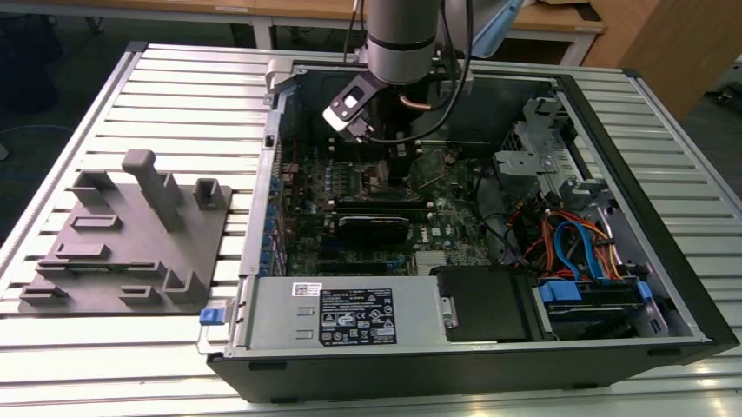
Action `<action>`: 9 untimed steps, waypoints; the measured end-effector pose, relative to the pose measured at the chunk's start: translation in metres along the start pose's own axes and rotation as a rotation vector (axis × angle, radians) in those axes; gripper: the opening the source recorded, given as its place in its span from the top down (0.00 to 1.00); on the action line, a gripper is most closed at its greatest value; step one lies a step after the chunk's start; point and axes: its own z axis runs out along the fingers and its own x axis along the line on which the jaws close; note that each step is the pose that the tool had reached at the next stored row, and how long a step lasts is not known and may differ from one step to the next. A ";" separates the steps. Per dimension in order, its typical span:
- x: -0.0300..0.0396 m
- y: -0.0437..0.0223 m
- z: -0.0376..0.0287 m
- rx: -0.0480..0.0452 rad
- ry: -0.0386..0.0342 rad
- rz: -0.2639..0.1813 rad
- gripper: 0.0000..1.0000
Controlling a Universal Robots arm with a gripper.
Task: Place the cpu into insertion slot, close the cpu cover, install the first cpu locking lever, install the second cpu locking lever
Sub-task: 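Place the cpu into insertion slot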
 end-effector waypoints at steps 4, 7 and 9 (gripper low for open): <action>0.0001 -0.0027 0.0057 -0.0012 -0.0002 0.000 0.46; 0.0002 -0.0037 0.0084 -0.0015 0.0000 0.000 0.46; 0.0002 -0.0041 0.0091 -0.0015 0.0000 0.000 0.46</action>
